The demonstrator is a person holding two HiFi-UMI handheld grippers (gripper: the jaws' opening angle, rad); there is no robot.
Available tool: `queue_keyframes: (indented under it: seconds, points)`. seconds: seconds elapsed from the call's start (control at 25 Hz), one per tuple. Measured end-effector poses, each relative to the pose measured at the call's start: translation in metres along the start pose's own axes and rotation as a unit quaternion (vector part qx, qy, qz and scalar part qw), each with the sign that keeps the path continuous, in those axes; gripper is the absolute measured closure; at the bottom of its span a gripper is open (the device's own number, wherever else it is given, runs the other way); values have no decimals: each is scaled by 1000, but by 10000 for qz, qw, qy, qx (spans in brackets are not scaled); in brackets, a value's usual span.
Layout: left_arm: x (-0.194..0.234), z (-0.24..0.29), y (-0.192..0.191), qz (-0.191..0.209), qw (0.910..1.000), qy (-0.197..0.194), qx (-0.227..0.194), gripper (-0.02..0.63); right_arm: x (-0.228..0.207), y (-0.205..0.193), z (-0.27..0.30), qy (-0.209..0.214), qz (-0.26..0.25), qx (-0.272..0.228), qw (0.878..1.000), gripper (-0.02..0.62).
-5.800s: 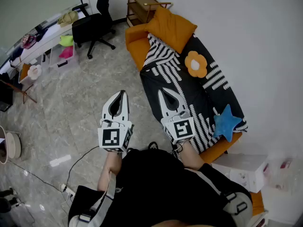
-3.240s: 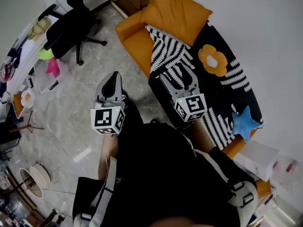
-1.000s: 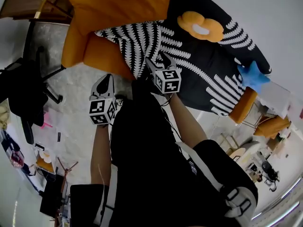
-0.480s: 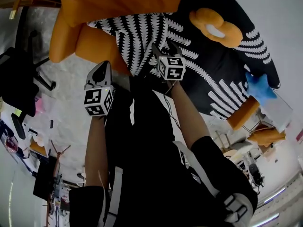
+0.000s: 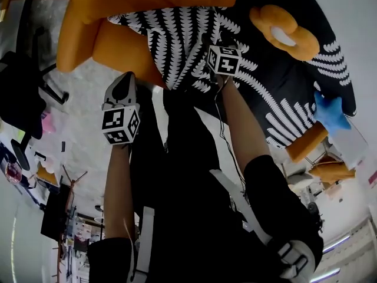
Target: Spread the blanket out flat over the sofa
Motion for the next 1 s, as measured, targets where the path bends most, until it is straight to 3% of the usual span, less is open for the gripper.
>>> queue_keyframes:
  seconds: [0.44, 0.48, 0.56, 0.6, 1.0]
  points:
    - [0, 34, -2, -154, 9993, -224, 258, 583, -8, -13, 36, 31, 72, 647, 9979, 291]
    - [-1, 34, -5, -161, 9992, -246, 283, 583, -10, -16, 38, 24, 135, 722, 9973, 316]
    - [-3, 34, -11, -166, 9989, -285, 332, 583, -13, -21, 38, 56, 191, 761, 9969, 501]
    - [-4, 33, -13, -163, 9988, -295, 352, 583, -12, -21, 36, 89, 156, 722, 9972, 563]
    - [12, 17, -21, -457, 9987, -139, 172, 583, 50, 13, -7, 733, -566, -108, 9956, 575]
Point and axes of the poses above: the fingertips, and each gripper's own axes: z forward along the fingers, x to its left, y out of its top, the point moved 6 cm from there along -z, backward along the fingers, and after that the axes turned 14 degrees about -z, right-handed, at the moved point
